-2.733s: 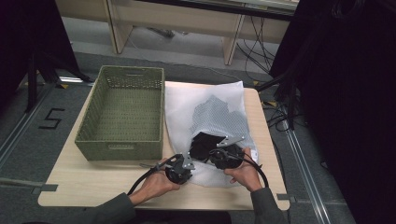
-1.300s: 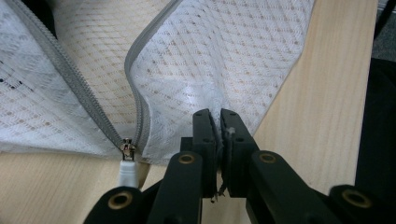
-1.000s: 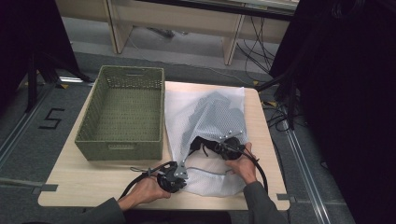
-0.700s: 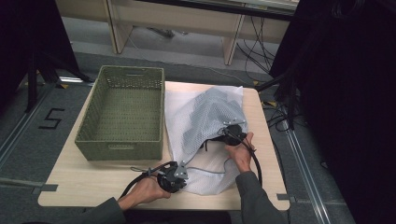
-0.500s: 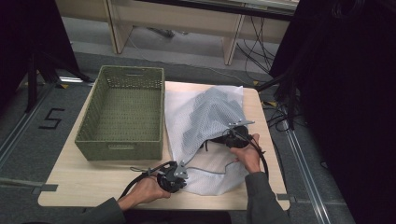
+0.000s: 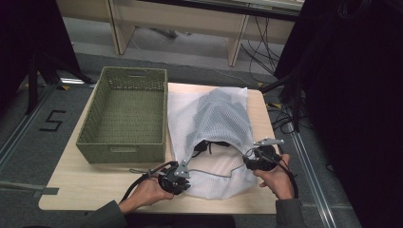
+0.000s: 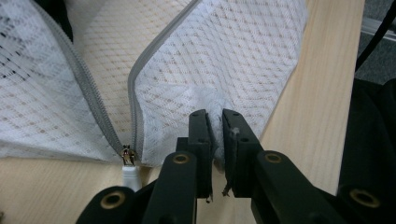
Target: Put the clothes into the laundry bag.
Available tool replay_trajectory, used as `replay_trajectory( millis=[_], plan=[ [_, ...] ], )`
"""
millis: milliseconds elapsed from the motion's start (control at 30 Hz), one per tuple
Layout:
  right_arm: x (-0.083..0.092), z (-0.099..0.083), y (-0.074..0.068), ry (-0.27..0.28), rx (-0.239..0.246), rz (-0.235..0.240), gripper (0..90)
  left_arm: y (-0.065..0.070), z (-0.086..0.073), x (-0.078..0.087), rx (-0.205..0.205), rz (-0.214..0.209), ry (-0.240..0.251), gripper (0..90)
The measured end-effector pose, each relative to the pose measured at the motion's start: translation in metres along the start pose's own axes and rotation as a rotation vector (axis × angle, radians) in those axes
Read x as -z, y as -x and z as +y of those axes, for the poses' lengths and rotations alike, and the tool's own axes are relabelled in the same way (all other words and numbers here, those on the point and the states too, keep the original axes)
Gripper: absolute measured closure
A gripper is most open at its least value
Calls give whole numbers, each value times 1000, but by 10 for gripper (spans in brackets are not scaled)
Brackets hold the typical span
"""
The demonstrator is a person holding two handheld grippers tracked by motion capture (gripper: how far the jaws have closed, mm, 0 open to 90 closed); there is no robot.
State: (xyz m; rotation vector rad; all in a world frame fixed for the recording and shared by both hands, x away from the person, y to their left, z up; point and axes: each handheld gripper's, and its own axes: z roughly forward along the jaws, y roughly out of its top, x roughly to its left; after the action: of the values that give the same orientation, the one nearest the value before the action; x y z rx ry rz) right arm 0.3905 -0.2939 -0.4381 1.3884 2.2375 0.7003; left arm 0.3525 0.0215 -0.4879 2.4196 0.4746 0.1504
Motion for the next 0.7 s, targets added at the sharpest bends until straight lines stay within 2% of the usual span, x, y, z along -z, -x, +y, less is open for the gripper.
replay_trajectory(
  millis=[67, 133, 167, 200, 233, 267, 300, 367, 400, 433, 467, 500, 567, 633, 700],
  plan=[
    [-4, -5, -3, -48, 47, -40, 452, -1, 0, 0, -10, -1, -7, 822],
    [-10, -9, -3, -79, 48, -117, 451, -1, 0, 0, -20, 3, -9, 824],
    [-12, -11, 0, -115, 40, -164, 448, 0, -1, -1, -8, 1, -13, 825],
    [-14, -14, 5, -128, 63, -213, 438, 0, -1, -2, -10, 2, -15, 828],
    [-14, -16, 10, -135, 33, -223, 436, 0, -2, -2, -10, 1, -16, 829],
    [-14, -18, 15, -123, -11, -201, 441, 0, -2, -3, -12, 2, -15, 830],
    [-15, -20, 21, -120, -48, -159, 492, 0, -2, -4, -7, 0, -15, 830],
    [-18, -25, 30, -98, -101, -74, 660, 0, -2, -5, -23, 4, -25, 835],
    [-20, -27, 36, -84, -104, -53, 729, 0, -3, -6, -15, 0, -28, 839],
    [-19, -28, 40, -80, -113, -45, 770, 0, -3, -6, -24, 2, -32, 841],
    [-17, -30, 46, -63, -144, -36, 804, 0, -4, -6, -21, 2, -31, 844],
    [-16, -31, 50, -63, -155, -30, 817, 0, -4, -7, -10, -4, -34, 845],
    [-13, -34, 57, -54, -210, -15, 833, 0, -5, -7, -5, -4, -31, 847],
    [-11, -36, 62, -50, -214, -29, 837, 0, -5, -7, -19, -3, -29, 849],
    [-8, -38, 69, -46, -210, -36, 838, 2, -6, -9, 1, -14, -29, 853]
  ],
)
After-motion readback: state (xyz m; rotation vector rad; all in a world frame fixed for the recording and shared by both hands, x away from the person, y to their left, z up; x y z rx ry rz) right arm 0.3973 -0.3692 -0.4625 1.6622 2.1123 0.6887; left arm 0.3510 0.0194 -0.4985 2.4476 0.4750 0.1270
